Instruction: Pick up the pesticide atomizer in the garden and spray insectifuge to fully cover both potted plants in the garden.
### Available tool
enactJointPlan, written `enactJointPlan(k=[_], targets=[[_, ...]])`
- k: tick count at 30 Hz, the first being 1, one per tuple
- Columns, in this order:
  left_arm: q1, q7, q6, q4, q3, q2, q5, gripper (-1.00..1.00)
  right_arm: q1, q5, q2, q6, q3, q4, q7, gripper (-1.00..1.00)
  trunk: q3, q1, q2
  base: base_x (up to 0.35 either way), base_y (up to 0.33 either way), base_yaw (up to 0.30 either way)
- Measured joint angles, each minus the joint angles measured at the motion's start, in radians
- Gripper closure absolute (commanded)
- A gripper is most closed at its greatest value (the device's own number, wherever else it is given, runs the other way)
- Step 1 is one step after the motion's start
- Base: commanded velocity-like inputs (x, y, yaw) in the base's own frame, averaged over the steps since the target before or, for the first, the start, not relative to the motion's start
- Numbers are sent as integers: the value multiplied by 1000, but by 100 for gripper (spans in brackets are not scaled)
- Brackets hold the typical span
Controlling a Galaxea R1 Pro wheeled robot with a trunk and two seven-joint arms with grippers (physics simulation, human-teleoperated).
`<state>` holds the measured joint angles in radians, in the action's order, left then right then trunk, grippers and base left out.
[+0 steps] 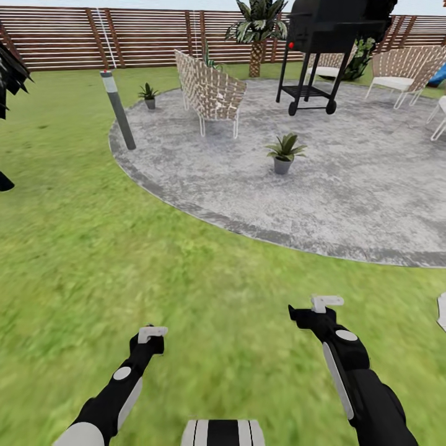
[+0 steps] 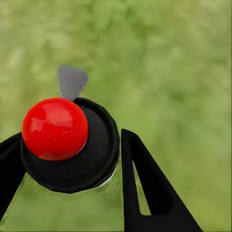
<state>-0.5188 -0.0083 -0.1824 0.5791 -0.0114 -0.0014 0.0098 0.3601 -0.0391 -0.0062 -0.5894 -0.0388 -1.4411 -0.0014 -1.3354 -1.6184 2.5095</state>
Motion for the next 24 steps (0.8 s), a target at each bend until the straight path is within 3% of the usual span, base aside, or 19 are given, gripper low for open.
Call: enactJointPlan(k=[24], targets=[[0, 0, 0, 0, 0, 0, 0, 100, 0, 0, 0, 0, 0, 0, 0, -100, 0, 0, 0, 334, 158, 0]])
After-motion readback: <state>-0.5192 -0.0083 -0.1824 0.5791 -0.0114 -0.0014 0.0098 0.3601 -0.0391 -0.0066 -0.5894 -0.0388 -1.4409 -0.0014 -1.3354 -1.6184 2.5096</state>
